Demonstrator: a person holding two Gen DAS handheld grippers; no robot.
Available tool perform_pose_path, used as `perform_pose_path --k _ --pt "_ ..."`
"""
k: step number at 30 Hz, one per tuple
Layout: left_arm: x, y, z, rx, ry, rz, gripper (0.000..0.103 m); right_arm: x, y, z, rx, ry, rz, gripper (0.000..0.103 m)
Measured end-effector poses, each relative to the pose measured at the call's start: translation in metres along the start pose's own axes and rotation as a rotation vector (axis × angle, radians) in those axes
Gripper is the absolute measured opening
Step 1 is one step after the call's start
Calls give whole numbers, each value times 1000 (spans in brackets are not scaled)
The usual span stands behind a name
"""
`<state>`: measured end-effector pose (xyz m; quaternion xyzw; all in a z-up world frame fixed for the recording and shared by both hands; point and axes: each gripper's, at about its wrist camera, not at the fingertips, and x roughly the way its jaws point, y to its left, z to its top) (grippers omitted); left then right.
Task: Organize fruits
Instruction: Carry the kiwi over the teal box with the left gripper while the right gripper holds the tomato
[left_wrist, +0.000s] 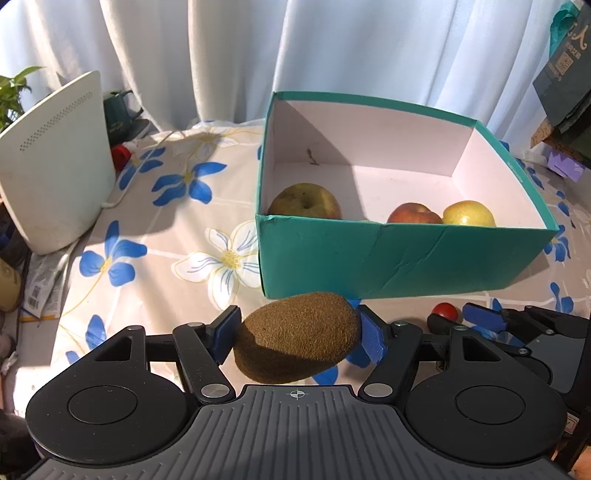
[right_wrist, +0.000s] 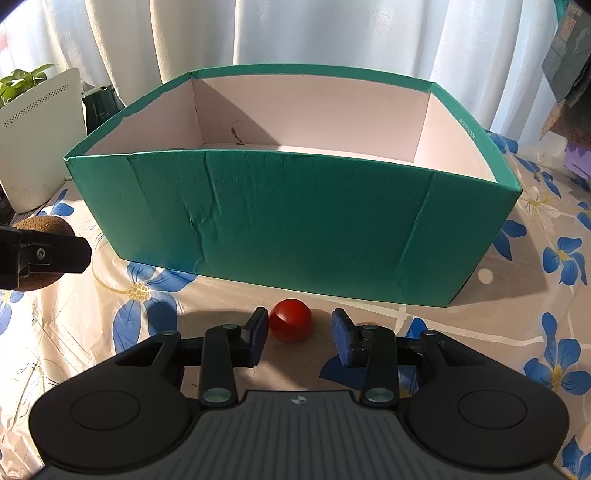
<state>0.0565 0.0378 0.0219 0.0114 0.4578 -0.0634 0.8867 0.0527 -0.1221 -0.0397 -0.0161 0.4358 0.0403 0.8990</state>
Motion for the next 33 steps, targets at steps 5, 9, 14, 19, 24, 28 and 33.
perform_pose_path --k 5,9,14,19,24,28,33 --pt "4 0 1 2 12 1 72 6 2 0 -24 11 5 27" --pt "5 -1 2 8 17 4 72 -1 1 -1 -22 -13 -11 26" --pt "0 -4 3 23 4 11 72 -29 -6 0 2 -72 -33 26" --pt "-12 -10 7 48 -28 10 72 -65 -13 2 34 -157 -65 26" --pt "-24 -16 12 68 -61 8 72 -95 -20 3 70 -232 -97 26" --pt "-32 -20 18 84 -89 7 72 -115 -23 2 86 -282 -117 26" --pt "-44 -24 30 112 -146 5 72 -136 -28 -1 111 -328 -140 26"
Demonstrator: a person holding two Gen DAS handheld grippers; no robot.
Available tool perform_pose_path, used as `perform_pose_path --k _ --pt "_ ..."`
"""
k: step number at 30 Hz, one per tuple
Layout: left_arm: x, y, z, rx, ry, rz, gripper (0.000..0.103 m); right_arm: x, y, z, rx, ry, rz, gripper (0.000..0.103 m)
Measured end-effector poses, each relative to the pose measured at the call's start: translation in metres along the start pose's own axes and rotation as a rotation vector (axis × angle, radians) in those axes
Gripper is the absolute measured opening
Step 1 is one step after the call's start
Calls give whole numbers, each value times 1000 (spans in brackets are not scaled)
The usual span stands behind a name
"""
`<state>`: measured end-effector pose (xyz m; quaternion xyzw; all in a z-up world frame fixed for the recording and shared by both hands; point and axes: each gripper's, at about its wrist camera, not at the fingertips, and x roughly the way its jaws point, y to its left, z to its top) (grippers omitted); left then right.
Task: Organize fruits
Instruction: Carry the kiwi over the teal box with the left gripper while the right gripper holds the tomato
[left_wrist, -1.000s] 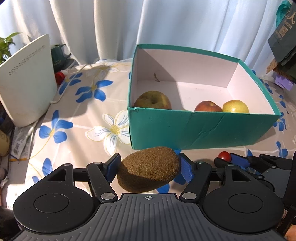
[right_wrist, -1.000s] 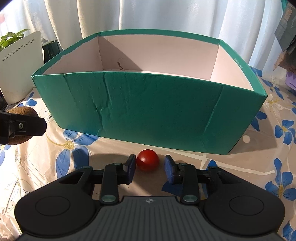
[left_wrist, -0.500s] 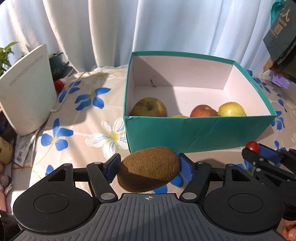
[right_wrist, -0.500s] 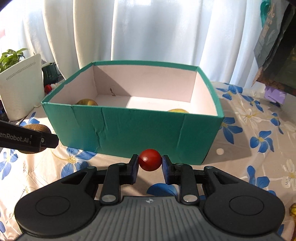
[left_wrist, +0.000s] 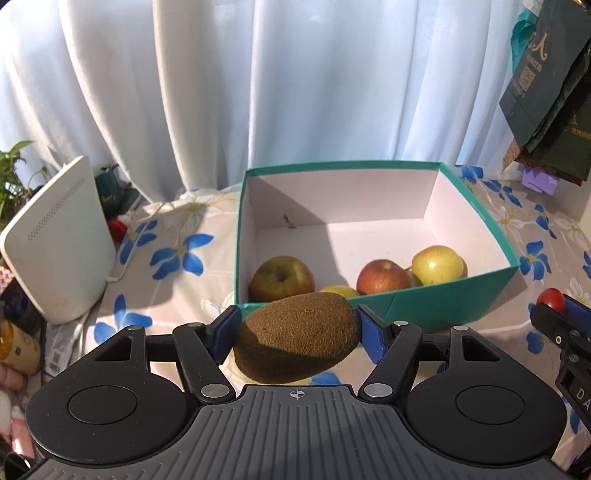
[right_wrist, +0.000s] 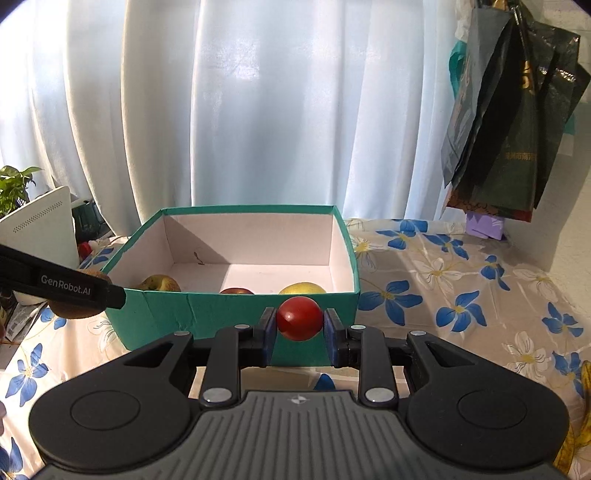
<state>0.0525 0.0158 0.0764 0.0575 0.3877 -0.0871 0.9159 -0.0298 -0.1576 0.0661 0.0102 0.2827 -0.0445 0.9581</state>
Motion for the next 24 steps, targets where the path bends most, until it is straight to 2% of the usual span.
perform_pose_path --k 6,14,24 --pt "3 -2 22 11 -55 -7 72 -16 -3 1 23 -39 -30 26" --pt "35 -12 17 32 -20 -27 72 -33 -1 -3 39 -70 -59 26" --pt "54 -19 16 49 -9 -45 72 -38 -6 -5 62 -90 -94 26"
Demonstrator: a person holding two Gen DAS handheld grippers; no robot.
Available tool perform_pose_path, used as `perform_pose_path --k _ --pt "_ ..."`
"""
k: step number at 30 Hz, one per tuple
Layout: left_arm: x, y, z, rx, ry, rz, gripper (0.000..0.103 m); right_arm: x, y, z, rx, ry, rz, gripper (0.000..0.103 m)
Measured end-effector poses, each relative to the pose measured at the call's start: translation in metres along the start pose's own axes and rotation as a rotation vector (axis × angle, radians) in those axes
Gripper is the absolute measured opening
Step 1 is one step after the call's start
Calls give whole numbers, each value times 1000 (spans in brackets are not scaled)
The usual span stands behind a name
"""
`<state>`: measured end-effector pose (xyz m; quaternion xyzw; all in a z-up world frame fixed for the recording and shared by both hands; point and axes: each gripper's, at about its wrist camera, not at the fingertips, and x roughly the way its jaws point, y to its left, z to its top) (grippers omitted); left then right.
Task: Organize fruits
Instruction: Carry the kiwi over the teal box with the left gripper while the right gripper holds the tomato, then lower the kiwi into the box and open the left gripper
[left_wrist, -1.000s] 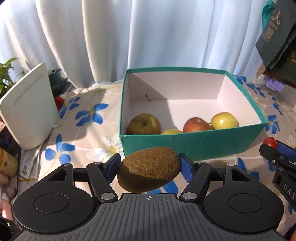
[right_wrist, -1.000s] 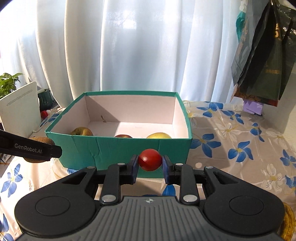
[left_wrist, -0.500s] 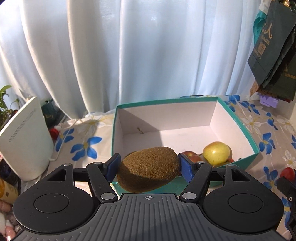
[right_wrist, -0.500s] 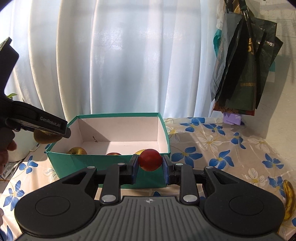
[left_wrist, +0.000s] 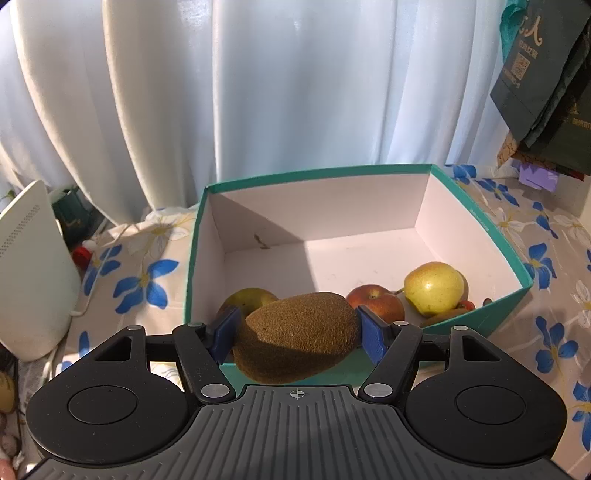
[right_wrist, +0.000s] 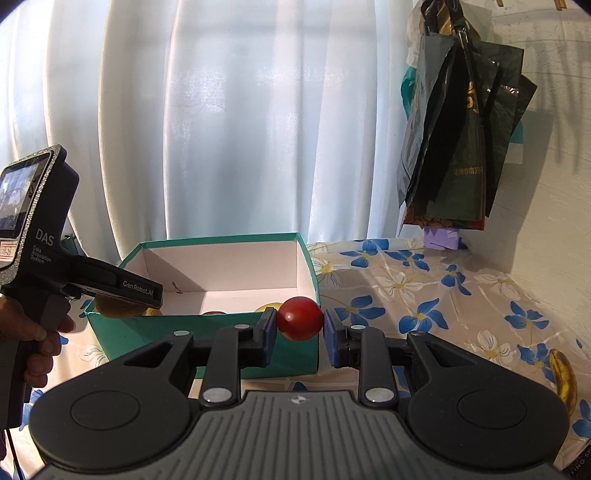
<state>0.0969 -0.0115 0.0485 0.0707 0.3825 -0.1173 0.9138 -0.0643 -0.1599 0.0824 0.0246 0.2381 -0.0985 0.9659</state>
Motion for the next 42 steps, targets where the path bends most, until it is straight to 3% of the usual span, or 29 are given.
perform_pose_path --k 10,20,42 --pt "24 -7 5 -13 -1 -25 72 10 3 3 0 -1 6 26" --pt "54 -4 2 -37 65 -15 72 27 4 8 -14 26 21 26" --pt "61 -11 3 -29 32 51 73 59 22 30 -96 53 76 26"
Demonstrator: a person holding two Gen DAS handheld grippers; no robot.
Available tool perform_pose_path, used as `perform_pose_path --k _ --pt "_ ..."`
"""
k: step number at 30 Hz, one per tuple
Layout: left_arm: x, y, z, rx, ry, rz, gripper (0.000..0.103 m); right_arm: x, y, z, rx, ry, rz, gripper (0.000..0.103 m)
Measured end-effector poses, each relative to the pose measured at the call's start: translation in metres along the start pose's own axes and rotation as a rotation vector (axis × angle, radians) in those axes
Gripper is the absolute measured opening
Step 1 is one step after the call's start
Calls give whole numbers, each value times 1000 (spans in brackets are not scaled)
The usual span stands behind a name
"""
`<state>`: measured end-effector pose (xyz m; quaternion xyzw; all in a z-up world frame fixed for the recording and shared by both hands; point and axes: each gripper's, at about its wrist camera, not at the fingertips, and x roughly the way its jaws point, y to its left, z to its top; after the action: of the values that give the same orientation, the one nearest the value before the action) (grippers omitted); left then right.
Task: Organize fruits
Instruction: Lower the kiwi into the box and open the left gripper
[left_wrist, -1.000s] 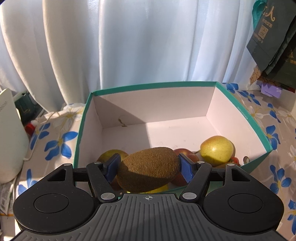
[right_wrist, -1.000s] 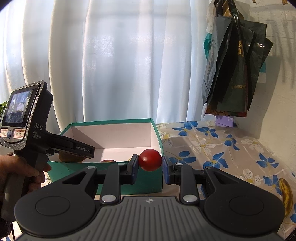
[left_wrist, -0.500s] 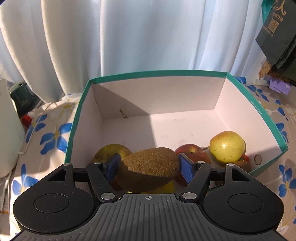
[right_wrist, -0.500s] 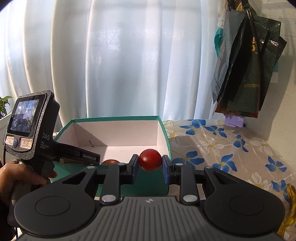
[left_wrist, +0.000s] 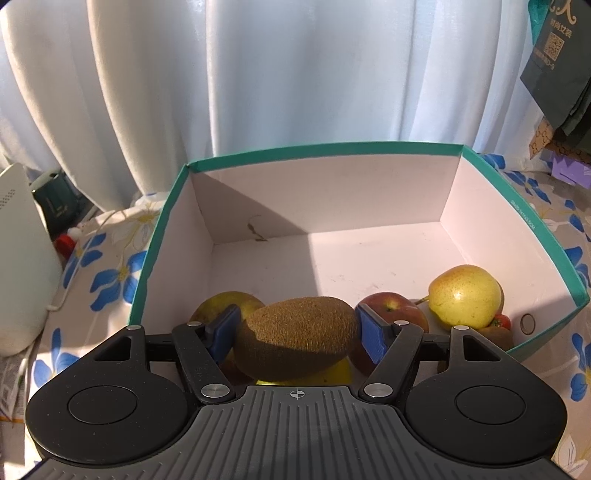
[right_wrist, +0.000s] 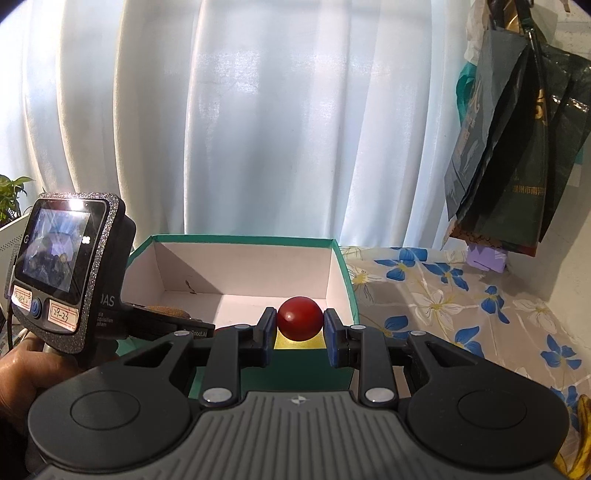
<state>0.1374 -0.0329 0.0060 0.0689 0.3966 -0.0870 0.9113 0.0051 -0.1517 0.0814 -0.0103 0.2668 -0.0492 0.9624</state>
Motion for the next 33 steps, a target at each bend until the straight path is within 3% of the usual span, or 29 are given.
perform_pose_path --k 11,29,33 --pt "1 0 1 -16 5 8 73 24 0 15 -24 10 -14 26" --pt "9 11 4 -72 27 -30 73 45 -2 11 11 35 21 26" --pt "16 11 2 -62 56 -9 73 49 -4 10 16 48 25 26"
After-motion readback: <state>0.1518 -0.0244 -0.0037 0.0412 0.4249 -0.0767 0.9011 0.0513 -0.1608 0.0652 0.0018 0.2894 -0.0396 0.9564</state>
